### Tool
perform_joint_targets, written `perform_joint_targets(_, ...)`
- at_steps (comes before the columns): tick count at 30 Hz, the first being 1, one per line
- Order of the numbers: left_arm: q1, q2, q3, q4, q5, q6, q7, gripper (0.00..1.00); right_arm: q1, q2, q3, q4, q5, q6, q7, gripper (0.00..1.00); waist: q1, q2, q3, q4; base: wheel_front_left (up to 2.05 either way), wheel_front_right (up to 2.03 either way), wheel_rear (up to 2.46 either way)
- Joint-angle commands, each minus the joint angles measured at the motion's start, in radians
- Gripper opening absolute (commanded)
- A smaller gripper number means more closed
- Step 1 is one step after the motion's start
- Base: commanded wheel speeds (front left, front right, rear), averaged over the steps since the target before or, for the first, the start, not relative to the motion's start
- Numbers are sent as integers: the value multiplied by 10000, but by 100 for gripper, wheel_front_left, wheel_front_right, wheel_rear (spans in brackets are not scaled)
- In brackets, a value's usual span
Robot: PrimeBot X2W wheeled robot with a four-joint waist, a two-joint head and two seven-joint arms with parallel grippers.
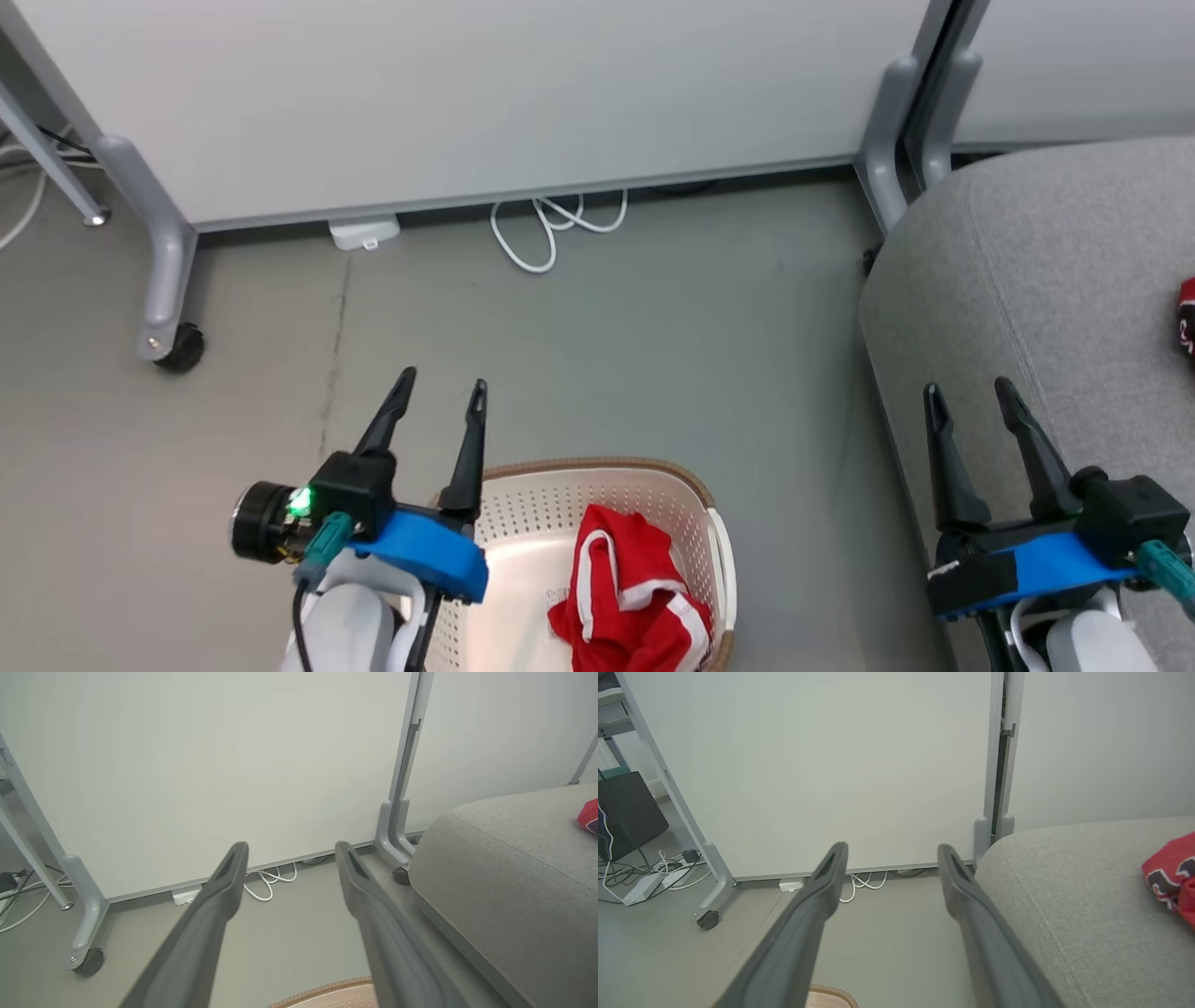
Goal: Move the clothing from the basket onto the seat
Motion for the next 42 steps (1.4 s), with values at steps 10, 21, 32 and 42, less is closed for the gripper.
perform_joint_targets(10,-1699,-3,-1123,2105,-38,-166,-32,100,-1097,-269,173,-261,90,1,-34,100,0,0,1824,-837,0,0,0)
perform_joint_targets(21,-3486,179,-2836,4556,-737,-154,-32,100,-2193,-279,411,-509,104,1,-34,100,0,0,3582,-1363,0,0,0)
perform_joint_targets(32,-4987,206,-4817,6711,-2146,-155,15,100,-3073,-363,569,-751,36,1,-34,100,0,0,5204,-1611,0,0,0)
perform_joint_targets(42,-5911,336,-6210,7414,-3865,-156,974,100,-3775,-472,686,-1004,22,1,-34,100,0,0,6490,-1688,0,0,0)
